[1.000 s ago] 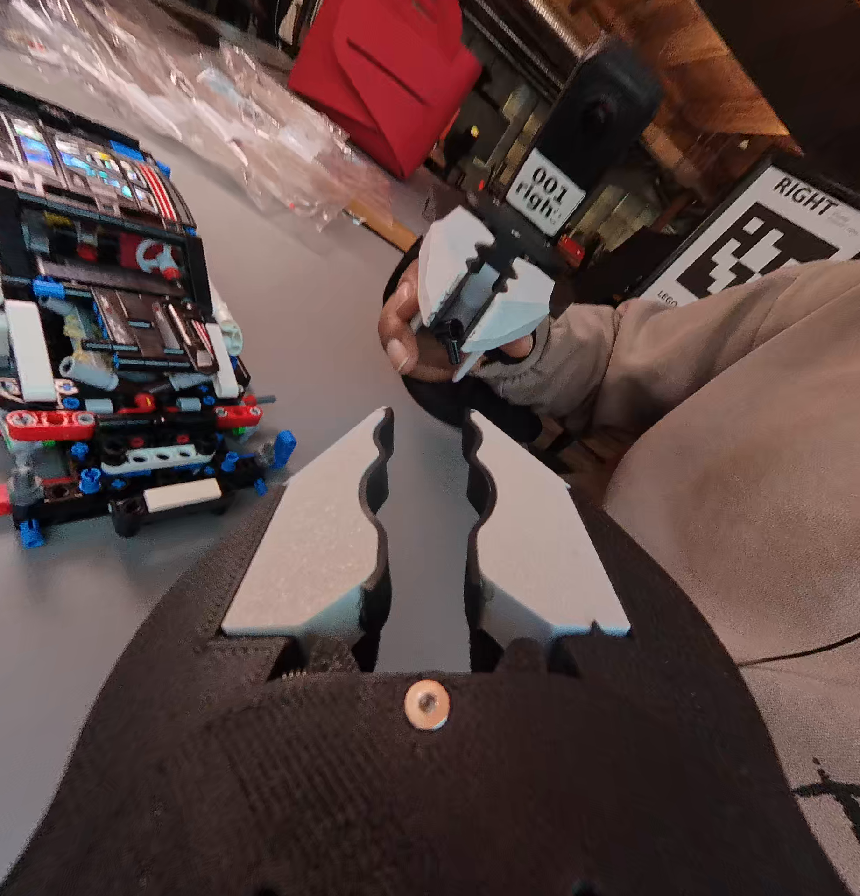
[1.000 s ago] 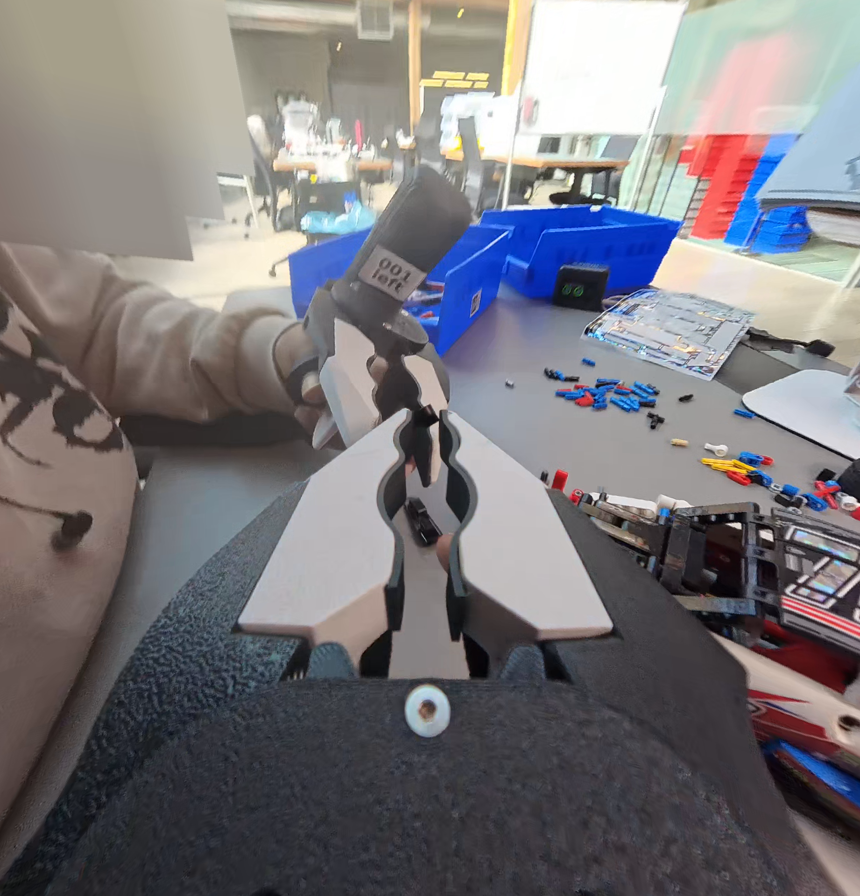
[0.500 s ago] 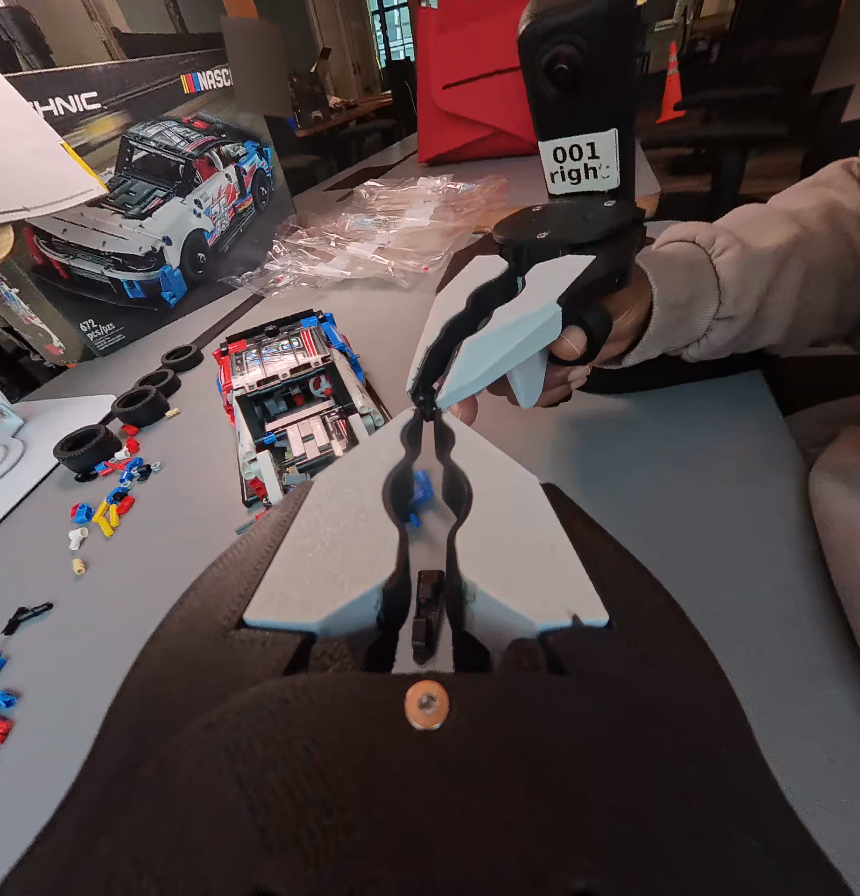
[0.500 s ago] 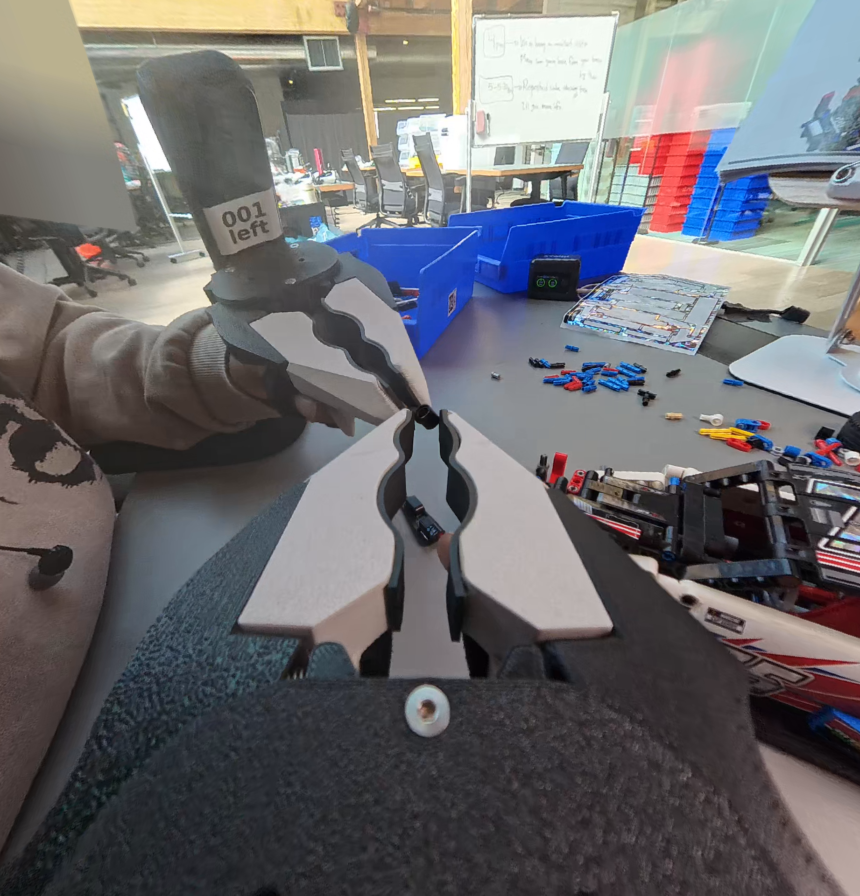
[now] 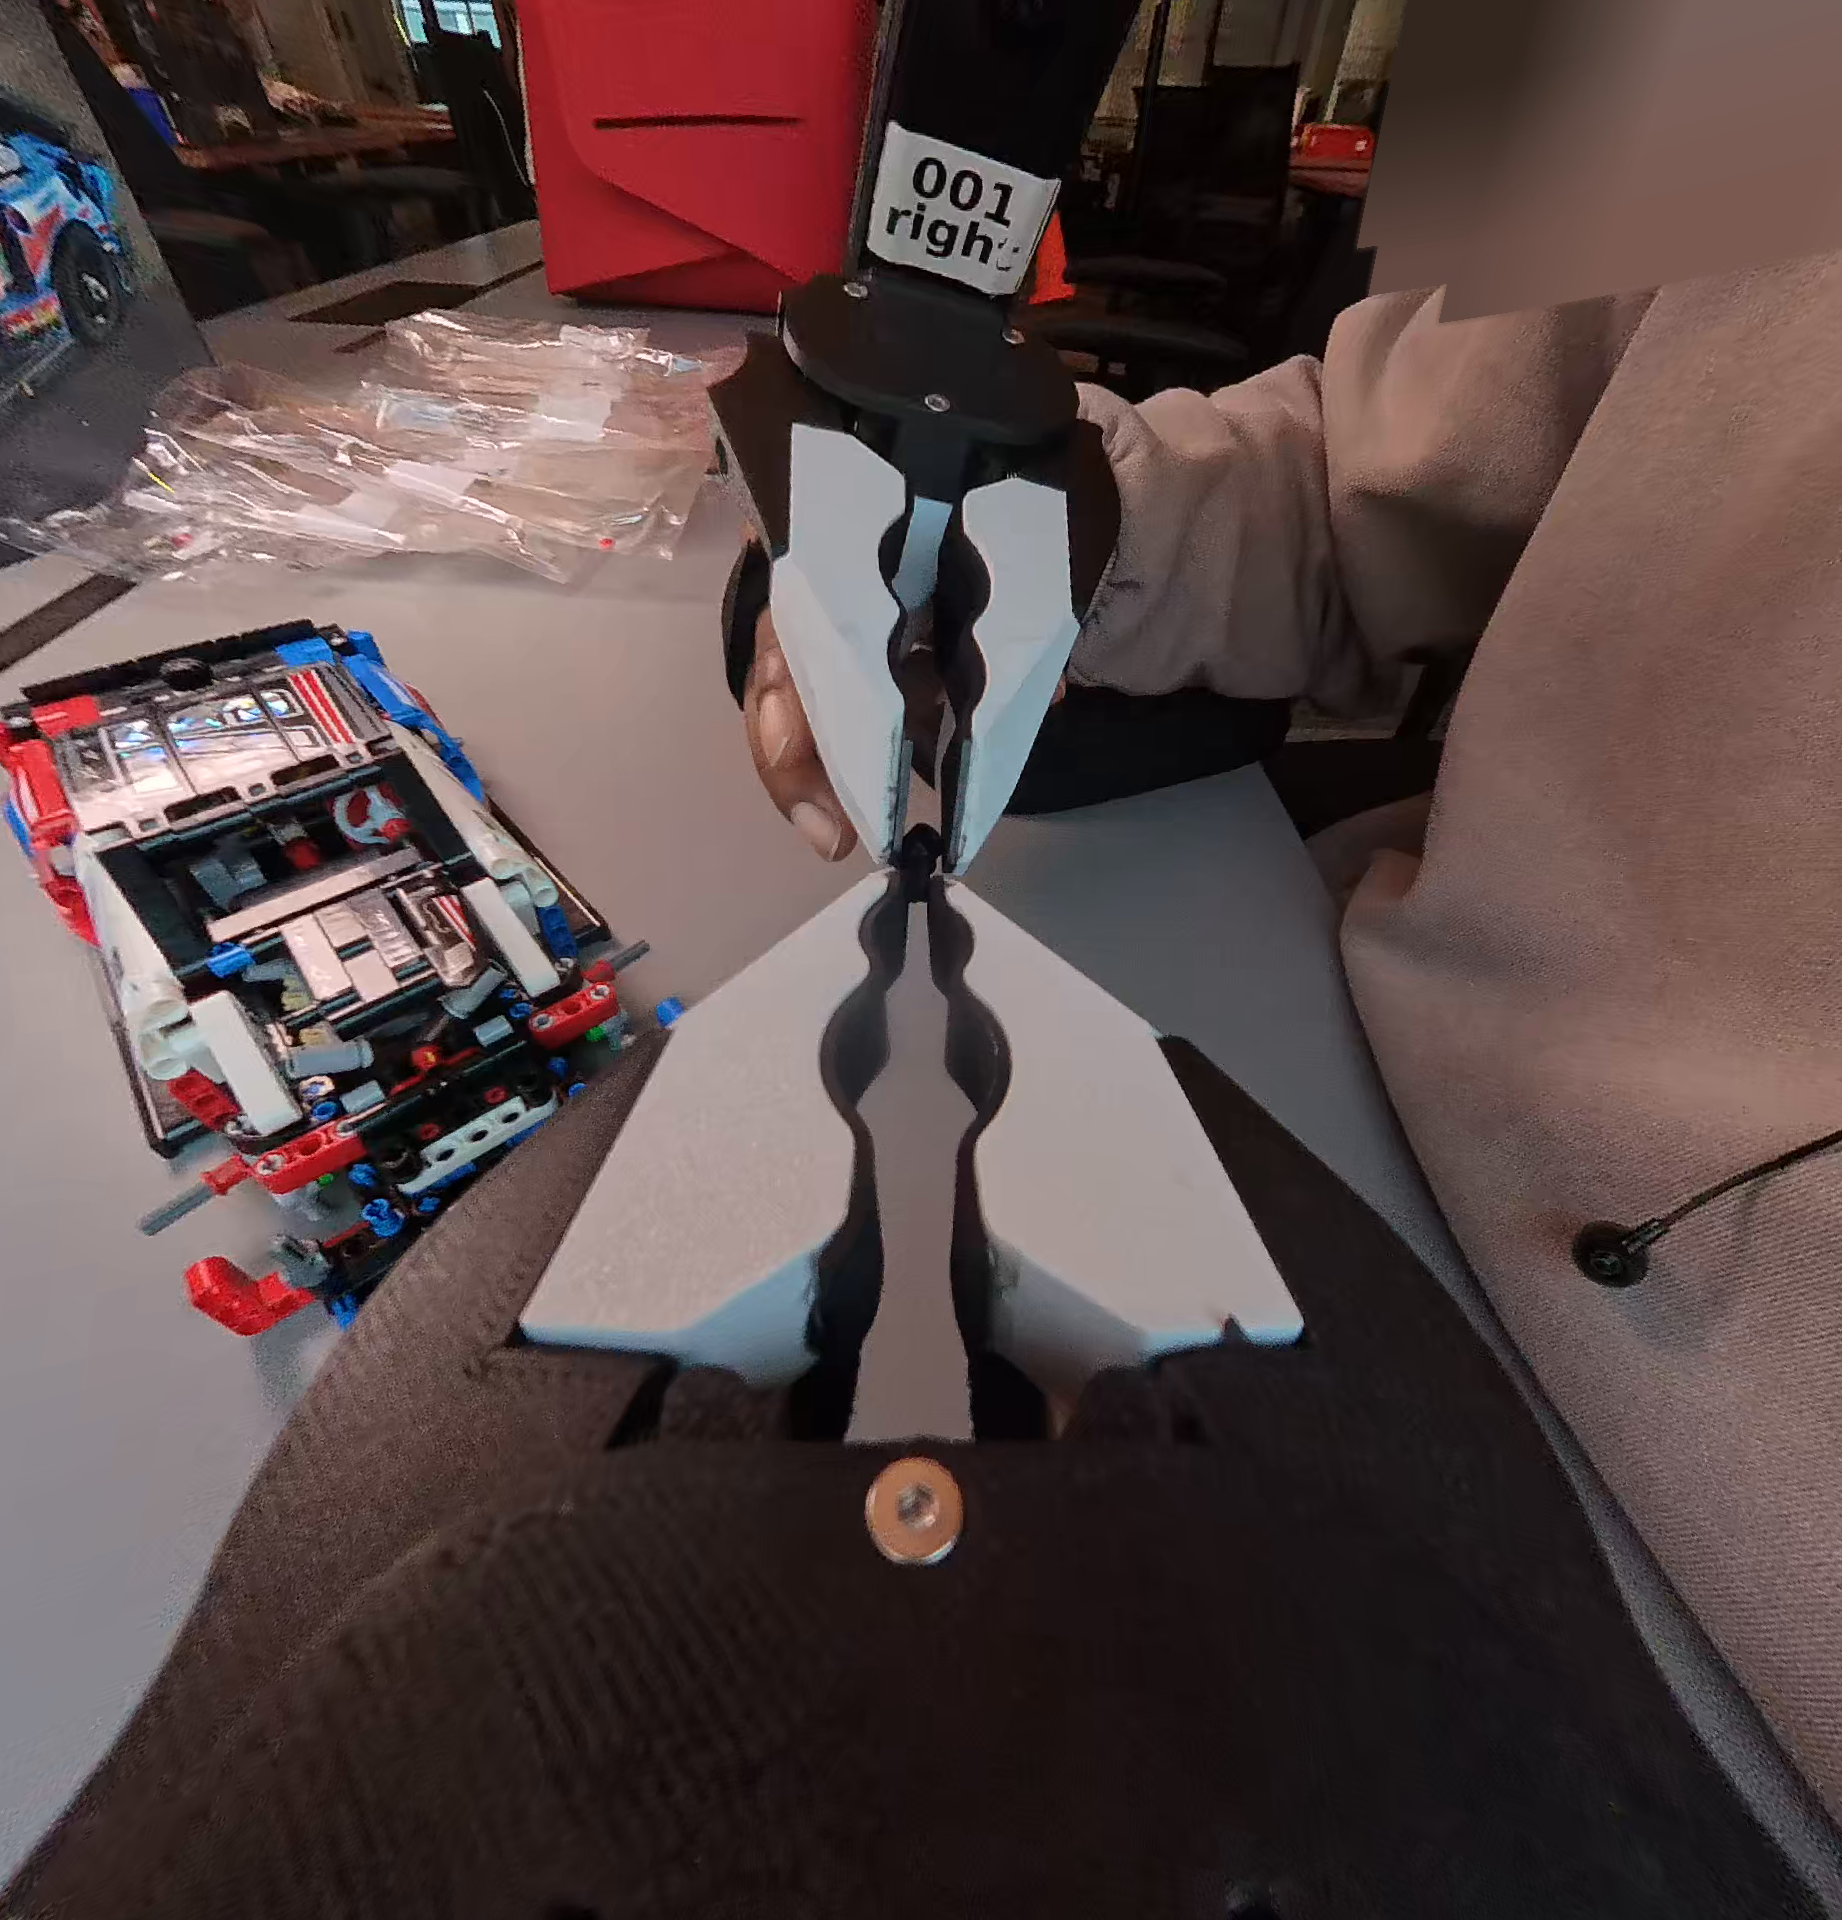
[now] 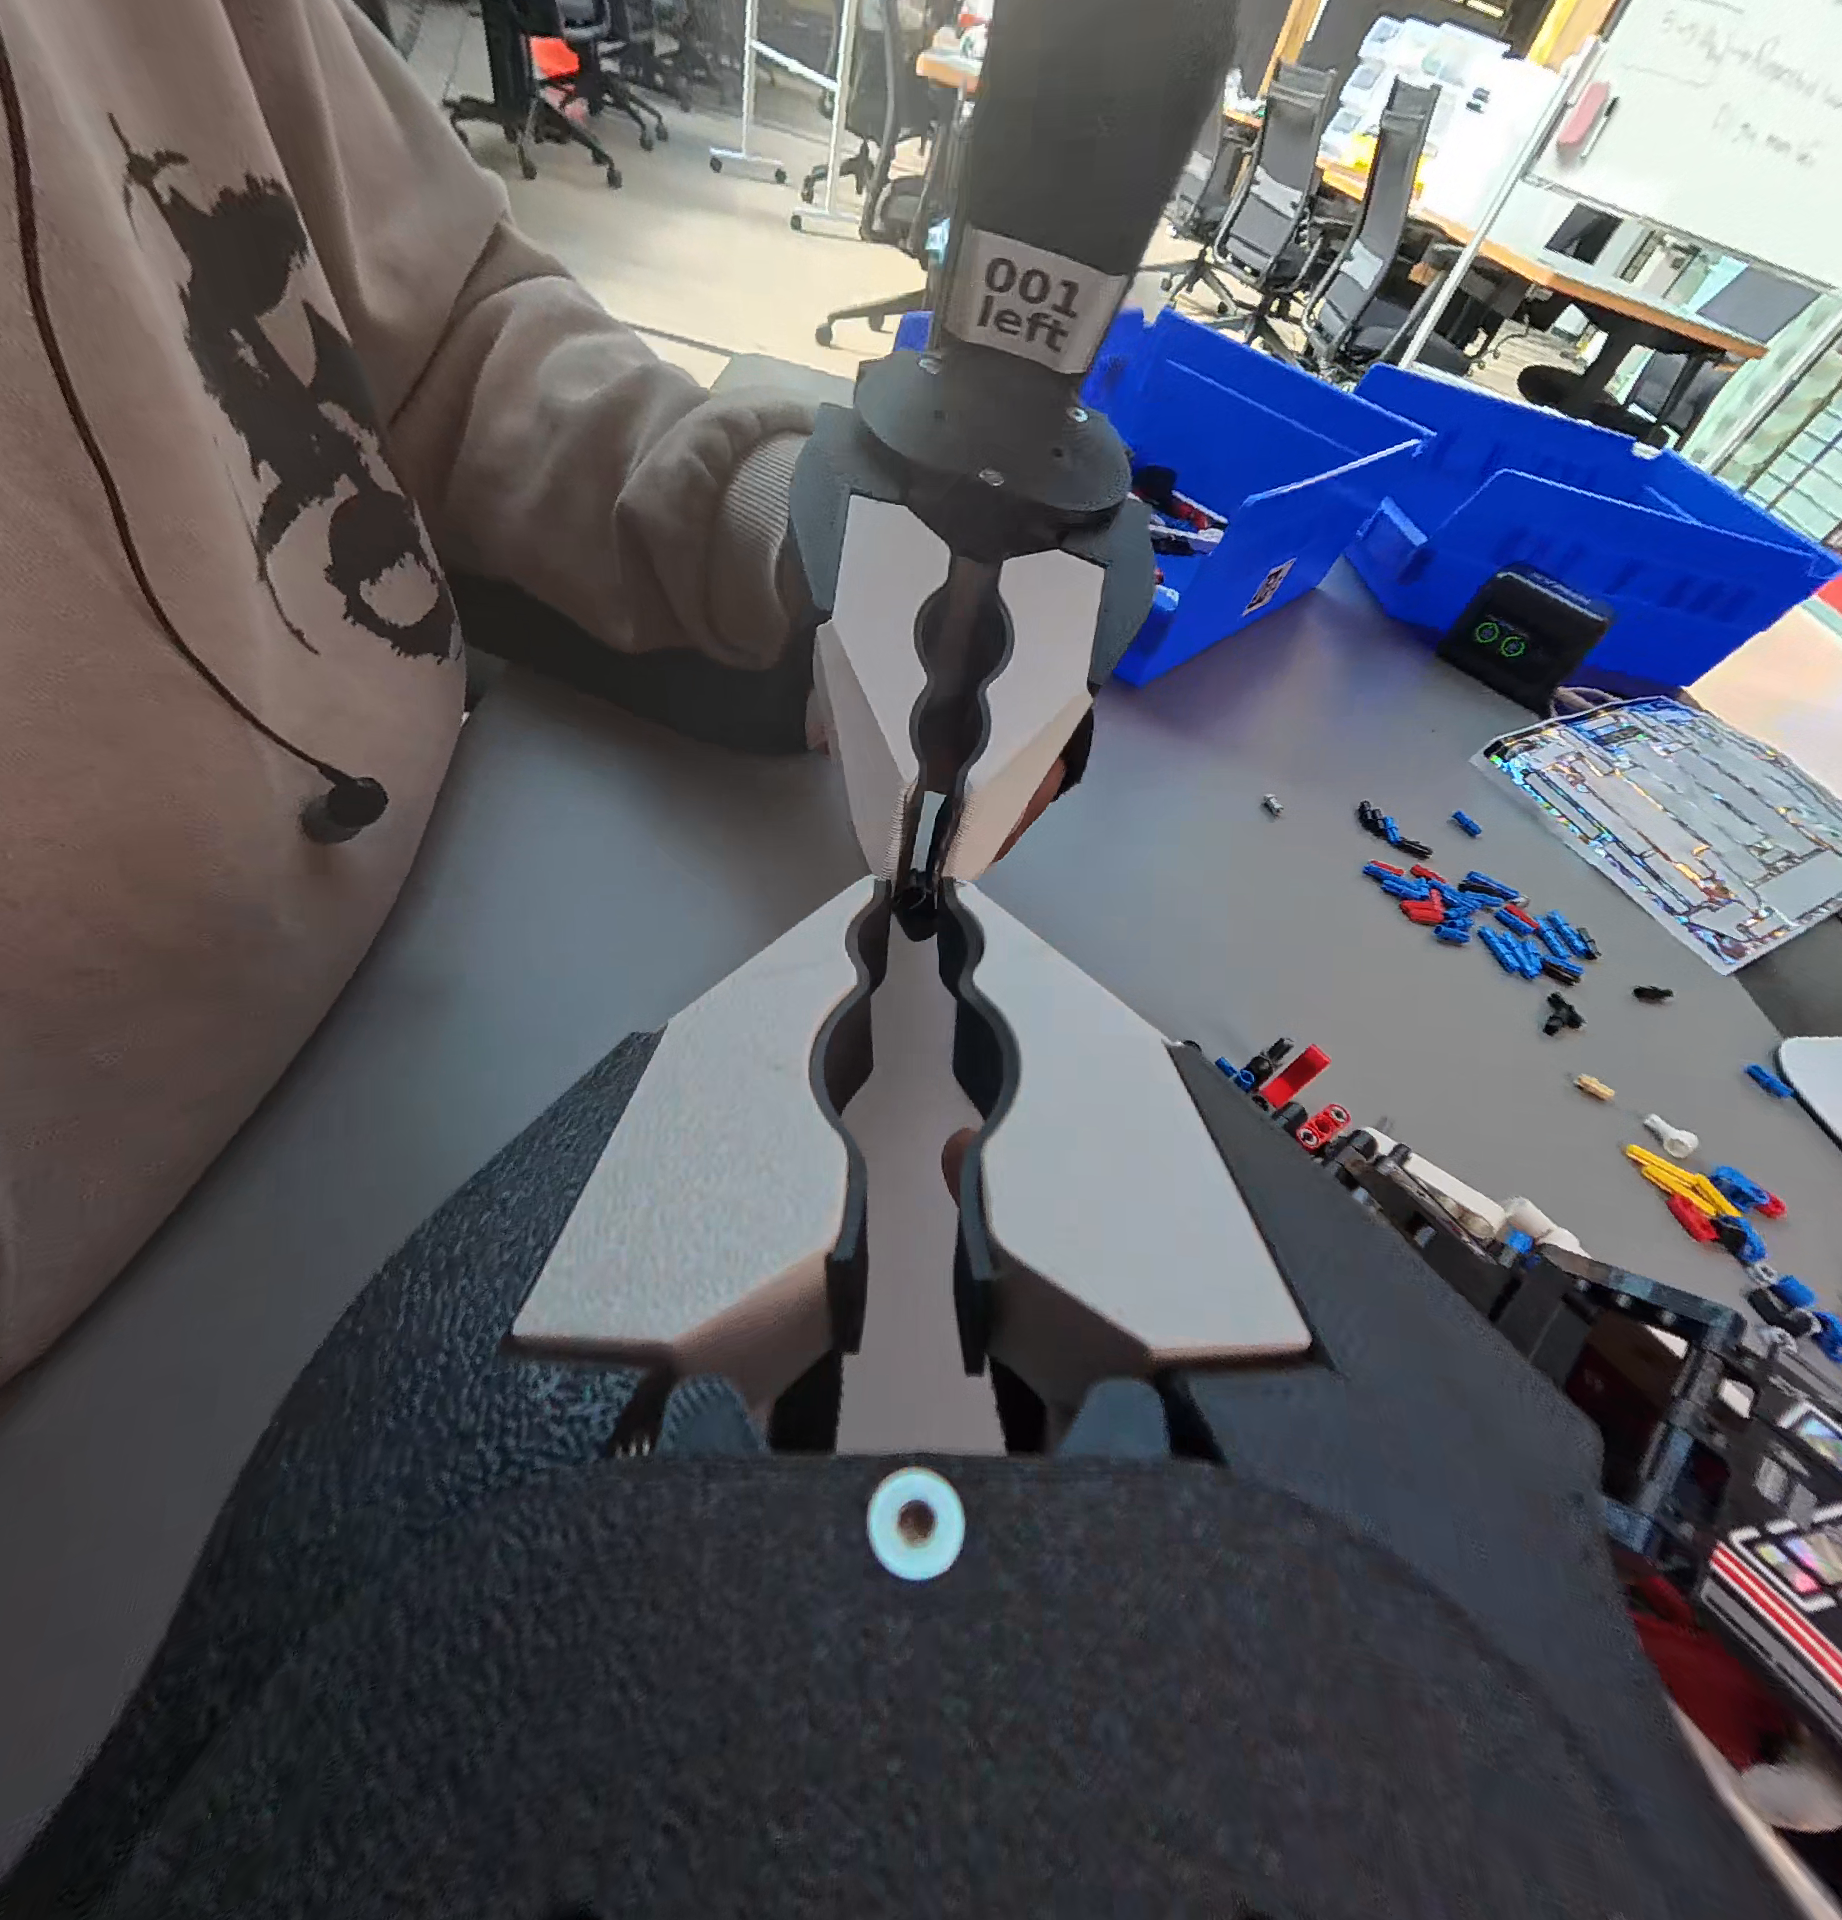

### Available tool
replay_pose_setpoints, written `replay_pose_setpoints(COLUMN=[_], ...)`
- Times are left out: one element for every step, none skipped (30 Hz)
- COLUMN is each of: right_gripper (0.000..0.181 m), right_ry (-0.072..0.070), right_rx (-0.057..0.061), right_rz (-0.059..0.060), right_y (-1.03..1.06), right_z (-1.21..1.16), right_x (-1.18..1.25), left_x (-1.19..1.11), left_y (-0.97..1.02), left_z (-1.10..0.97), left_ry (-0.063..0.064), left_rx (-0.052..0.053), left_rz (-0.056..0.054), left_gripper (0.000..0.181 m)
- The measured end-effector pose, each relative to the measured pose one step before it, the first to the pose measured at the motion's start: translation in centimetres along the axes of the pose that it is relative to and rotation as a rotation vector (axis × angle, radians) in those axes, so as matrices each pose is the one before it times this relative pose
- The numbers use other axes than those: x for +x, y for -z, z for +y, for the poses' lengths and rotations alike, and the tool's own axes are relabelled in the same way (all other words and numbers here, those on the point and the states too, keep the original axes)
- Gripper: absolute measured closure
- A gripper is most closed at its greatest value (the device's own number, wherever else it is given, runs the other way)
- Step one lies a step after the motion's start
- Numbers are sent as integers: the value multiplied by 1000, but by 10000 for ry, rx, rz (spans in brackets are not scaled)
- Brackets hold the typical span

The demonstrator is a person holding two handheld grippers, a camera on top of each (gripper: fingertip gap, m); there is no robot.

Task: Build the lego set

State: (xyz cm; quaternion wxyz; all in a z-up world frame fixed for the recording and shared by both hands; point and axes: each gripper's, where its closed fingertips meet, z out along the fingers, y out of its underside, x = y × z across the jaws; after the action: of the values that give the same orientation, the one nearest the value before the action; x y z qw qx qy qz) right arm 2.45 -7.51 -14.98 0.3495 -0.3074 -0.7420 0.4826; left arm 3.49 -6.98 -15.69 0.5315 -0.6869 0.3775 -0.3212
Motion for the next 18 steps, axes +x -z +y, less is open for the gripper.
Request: replay_pose_setpoints(right_gripper=[174, 174, 174, 174, 173, 173, 173, 173, 173, 173, 173, 173, 174, 175, 175, 175, 174, 174], right_ry=[225, 222, 190, 125, 83, 50, 35, 29, 30, 28, 34, 43, 48, 15, -25, -29, 10, 68], right_rx=[-175, -180, -117, -95, -58, -16, 15, 20, 14, 12, -12, -86, -61, 30, 103, 88, -5, -68], right_rz=[-115, -76, -40, -28, -29, -24, 0, 7, 27, 29, 35, 54, 37, 20, -8, -19, 22, 35], right_y=[-71, -63, -30, -7, 22, 9, 18, 15, 16, 22, 18, -4, -8, -1, 33, 21, 14, 9], right_z=[131, 146, 40, 35, 17, -9, -37, -26, -14, -1, 25, 157, 146, -20, -159, -165, -50, 53], right_x=[-217, -184, -135, -71, -54, -59, -25, -31, 11, 3, 21, 59, 27, -15, -60, -61, 26, 54], left_x=[179, 171, 119, 66, 39, 41, 48, 53, 29, 26, 61, 120, 59, -62, -16, 83, 62, -24], left_y=[-58, -42, -20, -5, 11, 17, 7, 9, 12, 14, 17, 26, 25, -15, -50, -35, -13, 3], left_z=[141, 95, 63, 8, -5, -36, -33, -29, -30, -25, -39, -143, -93, 91, 134, -37, -46, 34], left_ry=[285, 251, 311, 323, 236, 190, 156, 149, 128, 93, 87, 109, 69, 0, -69, 11, 72, 30], left_rx=[-36, 15, 52, 83, 77, 67, 60, 58, 52, 48, 52, 108, 69, -52, -81, 28, 42, -9], left_rz=[235, 231, 228, 212, 156, 130, 114, 105, 88, 70, 90, 120, 70, -29, -34, 42, 57, 13], left_gripper=[179, 179, 179, 179, 179, 179, 179, 179, 179, 179, 179, 179, 179, 179, 179, 179, 179, 179])
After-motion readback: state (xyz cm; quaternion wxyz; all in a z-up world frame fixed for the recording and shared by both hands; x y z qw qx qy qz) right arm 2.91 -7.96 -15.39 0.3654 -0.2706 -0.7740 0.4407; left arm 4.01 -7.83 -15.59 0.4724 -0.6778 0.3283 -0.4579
